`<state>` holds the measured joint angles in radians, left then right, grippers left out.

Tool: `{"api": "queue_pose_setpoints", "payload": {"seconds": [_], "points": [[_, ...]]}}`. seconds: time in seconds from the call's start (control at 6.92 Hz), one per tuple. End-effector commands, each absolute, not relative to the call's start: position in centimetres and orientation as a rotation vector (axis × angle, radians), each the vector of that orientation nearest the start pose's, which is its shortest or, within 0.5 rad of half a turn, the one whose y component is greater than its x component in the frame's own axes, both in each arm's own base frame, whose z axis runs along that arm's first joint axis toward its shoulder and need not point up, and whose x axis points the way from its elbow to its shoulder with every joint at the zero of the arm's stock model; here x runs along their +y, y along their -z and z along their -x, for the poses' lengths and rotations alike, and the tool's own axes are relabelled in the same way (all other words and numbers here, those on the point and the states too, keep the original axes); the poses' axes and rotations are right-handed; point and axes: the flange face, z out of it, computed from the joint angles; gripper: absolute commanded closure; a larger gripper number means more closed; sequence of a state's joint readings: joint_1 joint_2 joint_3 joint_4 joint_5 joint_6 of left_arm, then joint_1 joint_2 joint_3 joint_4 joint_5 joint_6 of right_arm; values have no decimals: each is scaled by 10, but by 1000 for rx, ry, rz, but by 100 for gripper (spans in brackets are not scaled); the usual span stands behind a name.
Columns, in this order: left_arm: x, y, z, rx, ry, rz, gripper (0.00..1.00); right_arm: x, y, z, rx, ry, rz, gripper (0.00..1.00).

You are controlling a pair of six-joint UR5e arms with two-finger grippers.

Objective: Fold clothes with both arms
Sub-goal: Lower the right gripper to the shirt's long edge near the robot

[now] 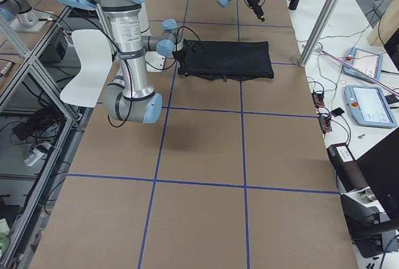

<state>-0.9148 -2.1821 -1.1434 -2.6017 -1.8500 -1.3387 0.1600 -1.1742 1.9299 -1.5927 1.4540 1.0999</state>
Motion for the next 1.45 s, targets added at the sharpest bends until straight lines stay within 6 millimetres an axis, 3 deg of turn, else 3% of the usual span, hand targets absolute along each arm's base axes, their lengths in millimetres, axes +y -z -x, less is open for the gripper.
{"api": "queue_pose_setpoints", "payload": {"seconds": [0.0, 0.58, 0.87, 1.3], "points": [[-662, -376, -376, 1158, 423, -455, 0, -234, -295, 562, -657, 259, -330, 4], [-662, -375, -378, 1160, 426, -452, 0, -237, -299, 559, -645, 267, -330, 4], [-661, -368, -377, 1168, 424, -455, 0, -253, -300, 549, -644, 273, -321, 4], [-659, -358, -377, 1182, 419, -463, 0, -283, -323, 515, -622, 270, -286, 4]]}}
